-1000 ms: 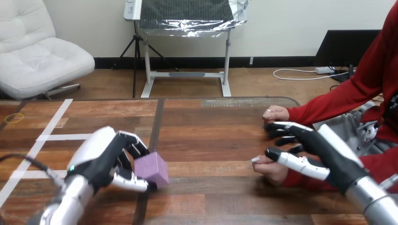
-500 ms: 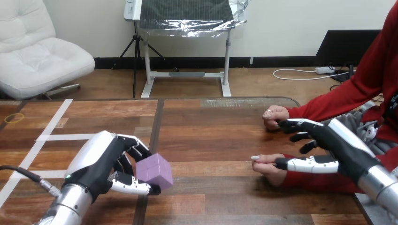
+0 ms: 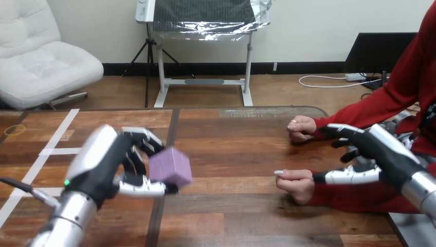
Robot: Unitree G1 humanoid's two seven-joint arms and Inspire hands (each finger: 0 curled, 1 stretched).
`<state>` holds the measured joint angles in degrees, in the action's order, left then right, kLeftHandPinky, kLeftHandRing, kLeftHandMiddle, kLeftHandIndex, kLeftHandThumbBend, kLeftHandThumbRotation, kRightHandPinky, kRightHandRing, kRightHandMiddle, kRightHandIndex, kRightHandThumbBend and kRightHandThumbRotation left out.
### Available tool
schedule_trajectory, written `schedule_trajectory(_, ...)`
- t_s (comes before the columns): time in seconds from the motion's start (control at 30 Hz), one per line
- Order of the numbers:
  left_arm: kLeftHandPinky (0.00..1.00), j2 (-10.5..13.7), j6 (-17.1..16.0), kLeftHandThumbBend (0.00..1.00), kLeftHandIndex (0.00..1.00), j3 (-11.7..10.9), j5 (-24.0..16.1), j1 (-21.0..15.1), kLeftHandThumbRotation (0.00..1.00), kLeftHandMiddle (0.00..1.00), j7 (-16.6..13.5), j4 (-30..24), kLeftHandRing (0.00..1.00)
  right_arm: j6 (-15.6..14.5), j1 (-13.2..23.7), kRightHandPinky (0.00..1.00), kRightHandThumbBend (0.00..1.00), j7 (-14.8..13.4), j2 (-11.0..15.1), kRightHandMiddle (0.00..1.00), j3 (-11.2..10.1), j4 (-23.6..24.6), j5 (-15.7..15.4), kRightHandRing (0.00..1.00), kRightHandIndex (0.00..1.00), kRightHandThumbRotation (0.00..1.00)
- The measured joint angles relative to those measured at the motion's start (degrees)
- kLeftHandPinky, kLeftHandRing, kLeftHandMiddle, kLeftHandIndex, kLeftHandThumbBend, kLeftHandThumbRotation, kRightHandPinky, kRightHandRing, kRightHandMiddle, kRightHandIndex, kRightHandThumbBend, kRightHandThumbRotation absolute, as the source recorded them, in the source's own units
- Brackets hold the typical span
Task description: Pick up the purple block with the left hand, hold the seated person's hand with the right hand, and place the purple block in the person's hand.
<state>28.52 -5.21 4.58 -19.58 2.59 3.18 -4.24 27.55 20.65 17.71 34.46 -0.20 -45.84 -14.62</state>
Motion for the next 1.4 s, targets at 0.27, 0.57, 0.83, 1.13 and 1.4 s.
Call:
schedule_trajectory(0.27,0.31,-0.2,-0.1,0.64,0.42,-1.9,0.2,-0.1,0.0,0.41,-0.1,-3.7,0.35,1.5,3.3,0.7,1.0,-0.9,0.8,0.88,0.0,-4.9,-0.6,0.84,0.89,0.41)
schedule_trajectory(0.57,0.31,-0.6,-0.7,0.64,0.42,-3.7,1.2,-0.1,0.0,0.41,-0.1,-4.8,0.36,2.8,6.5,0.71,1.0,-2.0,2.4,0.88,0.2,-8.9,-2.2,0.85,0.89,0.42)
schedule_trajectory(0.83,0.31,-1.2,-0.8,0.65,0.42,-4.3,1.2,-0.1,0.0,0.41,-0.1,-4.9,0.36,4.1,9.1,0.71,1.0,-2.2,4.0,0.88,1.5,-11.6,-4.0,0.85,0.88,0.35)
schedule_trajectory(1.13,0.3,-2.3,-0.8,0.65,0.42,-4.8,1.3,-0.1,0.0,0.4,0.1,-4.9,0.35,4.4,10.7,0.7,1.0,-2.2,4.7,0.87,4.1,-13.5,-6.8,0.83,0.86,0.24)
schedule_trajectory(1.4,0.29,-2.5,-0.8,0.66,0.42,-5.0,1.3,-0.1,0.0,0.4,0.6,-4.9,0.34,4.0,10.9,0.72,1.0,-2.0,4.7,0.86,6.3,-15.4,-8.2,0.84,0.85,0.21)
